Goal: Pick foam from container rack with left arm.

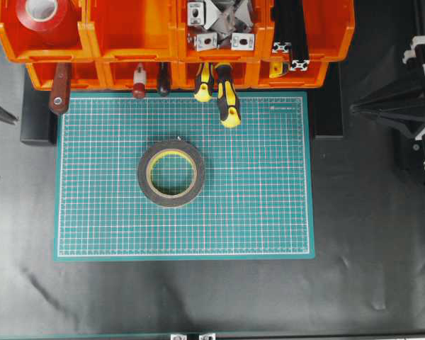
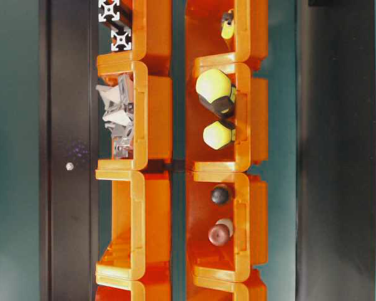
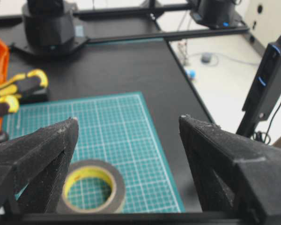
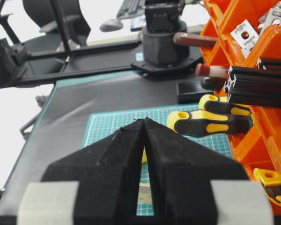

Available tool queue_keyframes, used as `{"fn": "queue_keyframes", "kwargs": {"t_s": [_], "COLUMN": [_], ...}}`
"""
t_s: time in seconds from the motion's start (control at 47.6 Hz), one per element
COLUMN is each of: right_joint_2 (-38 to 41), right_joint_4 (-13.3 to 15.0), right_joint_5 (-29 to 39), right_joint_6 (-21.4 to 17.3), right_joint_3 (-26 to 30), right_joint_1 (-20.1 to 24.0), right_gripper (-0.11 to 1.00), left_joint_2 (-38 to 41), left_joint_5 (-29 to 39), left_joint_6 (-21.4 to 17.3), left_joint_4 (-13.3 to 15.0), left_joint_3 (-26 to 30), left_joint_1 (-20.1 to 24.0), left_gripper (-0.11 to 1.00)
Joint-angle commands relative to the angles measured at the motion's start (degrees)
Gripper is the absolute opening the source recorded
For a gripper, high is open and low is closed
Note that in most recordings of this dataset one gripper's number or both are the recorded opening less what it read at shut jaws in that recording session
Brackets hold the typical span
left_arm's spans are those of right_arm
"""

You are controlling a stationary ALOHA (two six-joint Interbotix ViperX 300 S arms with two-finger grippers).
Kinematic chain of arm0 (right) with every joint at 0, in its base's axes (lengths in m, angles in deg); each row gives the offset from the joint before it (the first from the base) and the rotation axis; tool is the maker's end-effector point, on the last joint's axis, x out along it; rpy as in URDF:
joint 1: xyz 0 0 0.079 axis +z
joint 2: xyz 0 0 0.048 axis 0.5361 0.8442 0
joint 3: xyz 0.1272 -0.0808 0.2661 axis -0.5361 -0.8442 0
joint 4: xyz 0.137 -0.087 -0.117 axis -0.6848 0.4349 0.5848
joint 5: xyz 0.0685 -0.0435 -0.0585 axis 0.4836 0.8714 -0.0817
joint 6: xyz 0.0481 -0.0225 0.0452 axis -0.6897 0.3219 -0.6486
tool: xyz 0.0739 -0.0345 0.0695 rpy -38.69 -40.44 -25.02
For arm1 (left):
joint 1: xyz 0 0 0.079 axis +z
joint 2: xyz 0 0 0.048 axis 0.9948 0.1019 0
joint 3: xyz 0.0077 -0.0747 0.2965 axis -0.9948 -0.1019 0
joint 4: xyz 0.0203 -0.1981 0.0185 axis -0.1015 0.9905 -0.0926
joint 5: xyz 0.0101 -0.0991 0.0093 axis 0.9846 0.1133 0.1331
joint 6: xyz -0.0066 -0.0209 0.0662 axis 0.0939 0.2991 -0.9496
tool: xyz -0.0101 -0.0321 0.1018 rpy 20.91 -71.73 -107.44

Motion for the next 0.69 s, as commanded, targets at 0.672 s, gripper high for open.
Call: {"fn": "queue_keyframes", "kwargs": {"t_s": [0.672], "right_joint_2": [0.44], "right_joint_4": [-0.18], "right_joint_5": [-0.53], "right_joint_6": [0.00], "right_joint_3": [1.49], "right_joint_1": [0.09], "right_gripper": [0.00], "left_joint_2": [-3.16], "left_joint_5": [-0.88], "left_joint_6": [0.62], "left_joint_4": [-0.09], "left_joint_3": [-0.79], "left_joint_1": [1.49], "left_gripper": [0.83]}}
